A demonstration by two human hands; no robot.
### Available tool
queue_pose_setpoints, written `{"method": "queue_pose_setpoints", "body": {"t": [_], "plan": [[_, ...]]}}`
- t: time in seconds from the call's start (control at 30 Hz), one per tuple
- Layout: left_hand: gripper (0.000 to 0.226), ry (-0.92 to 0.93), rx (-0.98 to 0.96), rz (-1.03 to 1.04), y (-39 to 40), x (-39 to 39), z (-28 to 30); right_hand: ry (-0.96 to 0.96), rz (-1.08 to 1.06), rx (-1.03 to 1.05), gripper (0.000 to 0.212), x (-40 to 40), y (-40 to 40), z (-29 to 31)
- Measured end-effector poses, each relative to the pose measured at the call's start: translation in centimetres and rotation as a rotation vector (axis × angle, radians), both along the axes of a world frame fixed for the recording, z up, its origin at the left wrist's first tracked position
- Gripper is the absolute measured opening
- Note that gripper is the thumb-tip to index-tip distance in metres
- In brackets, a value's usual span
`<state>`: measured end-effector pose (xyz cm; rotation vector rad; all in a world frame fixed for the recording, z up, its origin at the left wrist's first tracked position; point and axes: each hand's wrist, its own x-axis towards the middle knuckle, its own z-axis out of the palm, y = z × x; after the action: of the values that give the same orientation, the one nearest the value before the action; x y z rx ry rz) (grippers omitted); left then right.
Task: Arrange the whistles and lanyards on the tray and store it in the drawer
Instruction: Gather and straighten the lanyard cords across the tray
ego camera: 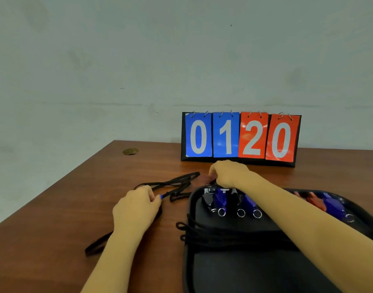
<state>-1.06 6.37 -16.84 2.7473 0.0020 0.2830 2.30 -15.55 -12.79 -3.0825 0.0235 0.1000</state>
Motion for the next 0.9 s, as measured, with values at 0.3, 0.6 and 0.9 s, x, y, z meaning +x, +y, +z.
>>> {"method": "queue_pose_setpoints", "body": {"t": [0.3,0.6,0.9], "plan": [[0.019,-0.167,-0.222,0.093,-0.2,-0.4,0.1,-0.141,-0.06,0.191,0.007,1.8,-0.5,-0.7],[0.05,-0.258,-0.615,-0.463,-2.2,-2.6,3.1,-0.177,0.215,1.064,0.005,-5.0,7.6,5.3],[0.019,-0.396,-0.871,-0.386,-2.4,-4.0,3.8,-0.11,0.316,1.328,0.015,-11.4,7.1,8.2]]}}
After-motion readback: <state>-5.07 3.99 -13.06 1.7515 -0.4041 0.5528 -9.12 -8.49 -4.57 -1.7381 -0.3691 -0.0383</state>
